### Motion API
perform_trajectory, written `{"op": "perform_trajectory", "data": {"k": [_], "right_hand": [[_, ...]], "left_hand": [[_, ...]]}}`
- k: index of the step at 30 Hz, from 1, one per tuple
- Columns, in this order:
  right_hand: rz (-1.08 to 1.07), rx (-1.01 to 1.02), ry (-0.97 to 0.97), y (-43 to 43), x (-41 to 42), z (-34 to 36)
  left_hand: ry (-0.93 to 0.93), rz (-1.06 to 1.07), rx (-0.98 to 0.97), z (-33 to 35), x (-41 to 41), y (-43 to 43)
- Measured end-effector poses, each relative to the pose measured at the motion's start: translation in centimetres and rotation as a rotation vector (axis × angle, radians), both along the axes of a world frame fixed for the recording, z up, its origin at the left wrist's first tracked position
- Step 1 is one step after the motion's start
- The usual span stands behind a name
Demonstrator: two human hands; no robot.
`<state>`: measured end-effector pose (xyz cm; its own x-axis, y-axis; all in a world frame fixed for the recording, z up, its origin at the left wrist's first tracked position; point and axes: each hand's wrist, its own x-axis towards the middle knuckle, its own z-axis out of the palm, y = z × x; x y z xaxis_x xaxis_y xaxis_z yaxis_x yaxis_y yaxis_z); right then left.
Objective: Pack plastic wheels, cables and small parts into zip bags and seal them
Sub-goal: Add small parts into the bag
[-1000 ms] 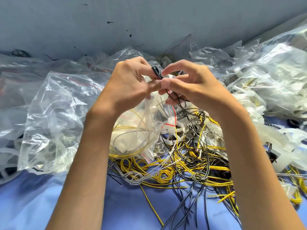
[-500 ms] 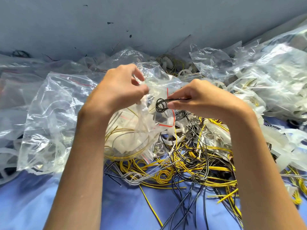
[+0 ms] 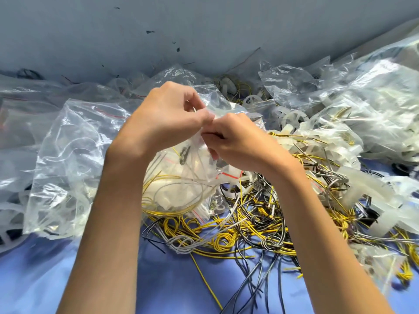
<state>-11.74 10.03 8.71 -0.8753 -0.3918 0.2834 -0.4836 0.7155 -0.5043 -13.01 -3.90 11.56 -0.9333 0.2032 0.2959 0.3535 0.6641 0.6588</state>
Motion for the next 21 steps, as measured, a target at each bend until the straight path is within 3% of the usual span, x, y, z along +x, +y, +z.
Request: {"op": "perform_trajectory", "data": {"k": [8, 17, 21], "right_hand": [[0.177, -0.175, -0.208, 2.3, 0.5, 0.9], [0.107, 0.097, -0.068, -1.4, 0.8, 0.2], [0.084, 0.25, -0.16, -1.7, 0.9, -0.4]], "left_hand": [[0.027, 0.025, 0.082, 0.2, -0.2, -1.0], [0.057, -0.014, 0.056, 0.4, 0.1, -0.4], [0.05, -0.042, 0.059, 0.4, 0.1, -0.4]]}}
